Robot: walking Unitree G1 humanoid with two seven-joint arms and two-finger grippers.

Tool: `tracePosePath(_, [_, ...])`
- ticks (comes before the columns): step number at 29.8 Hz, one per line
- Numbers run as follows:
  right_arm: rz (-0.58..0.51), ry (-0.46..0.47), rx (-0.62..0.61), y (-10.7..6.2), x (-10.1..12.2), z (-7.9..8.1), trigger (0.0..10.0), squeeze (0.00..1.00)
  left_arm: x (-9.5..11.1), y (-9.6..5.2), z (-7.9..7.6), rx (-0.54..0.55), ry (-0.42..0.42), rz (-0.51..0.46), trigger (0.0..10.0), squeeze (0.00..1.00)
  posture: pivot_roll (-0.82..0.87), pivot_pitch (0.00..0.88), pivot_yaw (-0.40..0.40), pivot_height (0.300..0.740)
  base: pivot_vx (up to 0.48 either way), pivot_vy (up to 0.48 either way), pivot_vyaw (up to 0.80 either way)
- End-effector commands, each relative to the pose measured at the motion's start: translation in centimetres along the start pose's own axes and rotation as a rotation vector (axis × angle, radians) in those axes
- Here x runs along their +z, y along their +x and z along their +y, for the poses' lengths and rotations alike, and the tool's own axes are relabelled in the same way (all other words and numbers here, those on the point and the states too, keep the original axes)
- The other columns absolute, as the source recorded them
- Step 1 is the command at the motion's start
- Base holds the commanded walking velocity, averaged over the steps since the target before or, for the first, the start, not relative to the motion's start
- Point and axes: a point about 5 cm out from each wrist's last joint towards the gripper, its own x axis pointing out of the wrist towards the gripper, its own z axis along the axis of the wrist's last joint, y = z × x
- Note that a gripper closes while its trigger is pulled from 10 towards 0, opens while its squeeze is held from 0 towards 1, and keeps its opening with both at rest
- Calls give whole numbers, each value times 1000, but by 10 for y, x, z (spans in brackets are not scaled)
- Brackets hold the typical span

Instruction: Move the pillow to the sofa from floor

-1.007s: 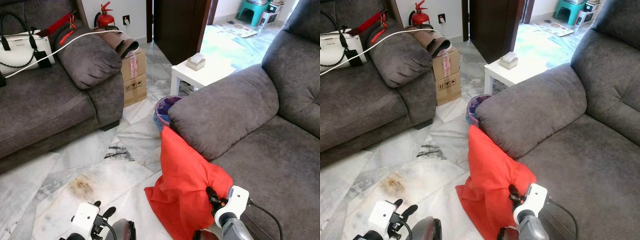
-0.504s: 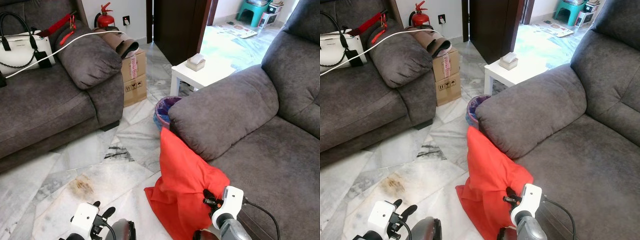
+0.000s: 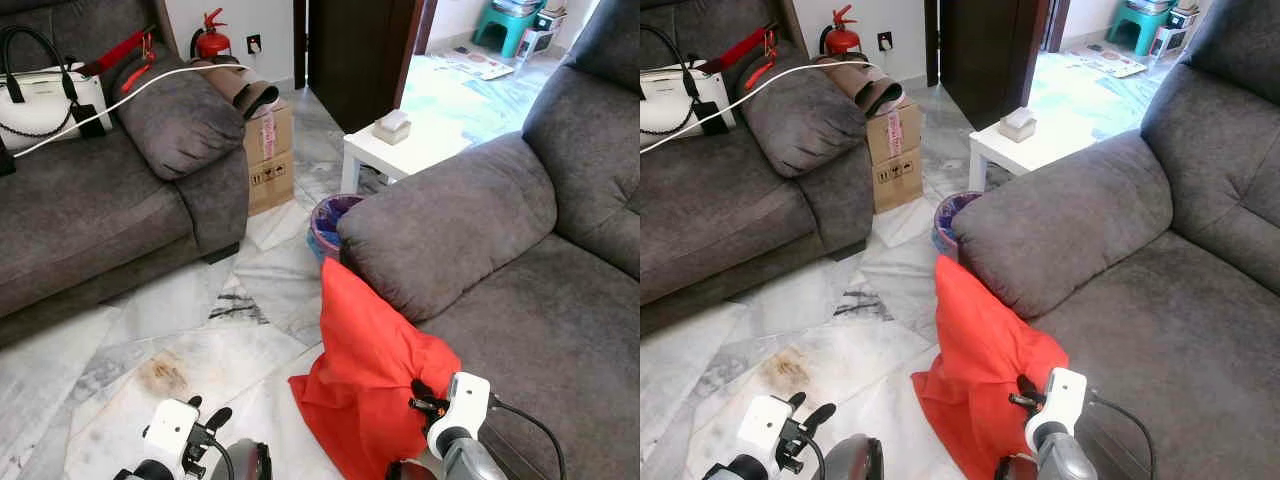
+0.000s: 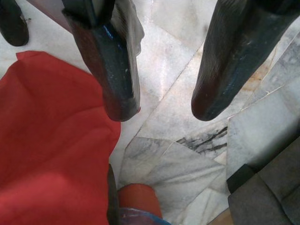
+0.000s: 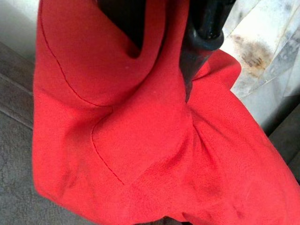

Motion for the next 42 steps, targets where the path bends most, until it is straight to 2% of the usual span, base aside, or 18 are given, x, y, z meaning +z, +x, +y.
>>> tracePosePath(1, [38,-9,-11,-4,-10,-3,0,0,-8,-5,1,17,-25,33,10000,0,259,118,-9,618,0,0,0])
tracePosePath(9, [58,-17,10,-2,-11,3,0,0,-8,-6,1,23,-32,33,10000,0,257,138,-6,618,0,0,0])
tracePosePath(10, [57,-7,27,-1,-10,6,10000,0,-8,-6,1,23,-32,33,10000,0,257,142,-5,618,0,0,0])
tracePosePath(12, [57,-3,49,0,-10,9,10000,0,-8,-6,1,24,-32,33,10000,0,256,145,-5,618,0,0,0])
tracePosePath(15, [28,52,80,0,-9,12,10000,0,-8,-5,1,23,-37,32,10000,0,254,154,-3,623,0,0,0])
tracePosePath(20, [35,33,94,-1,-10,12,10000,0,-9,-5,1,24,-43,34,10000,0,254,156,-3,663,0,0,0])
tracePosePath(33, [22,63,143,1,-6,16,10000,0,-9,-4,3,27,-46,30,10000,0,257,150,-2,738,0,0,0])
tracePosePath(42, [-3,43,200,5,6,20,10000,0,-4,-3,9,21,-33,20,10000,0,264,142,2,740,0,0,0])
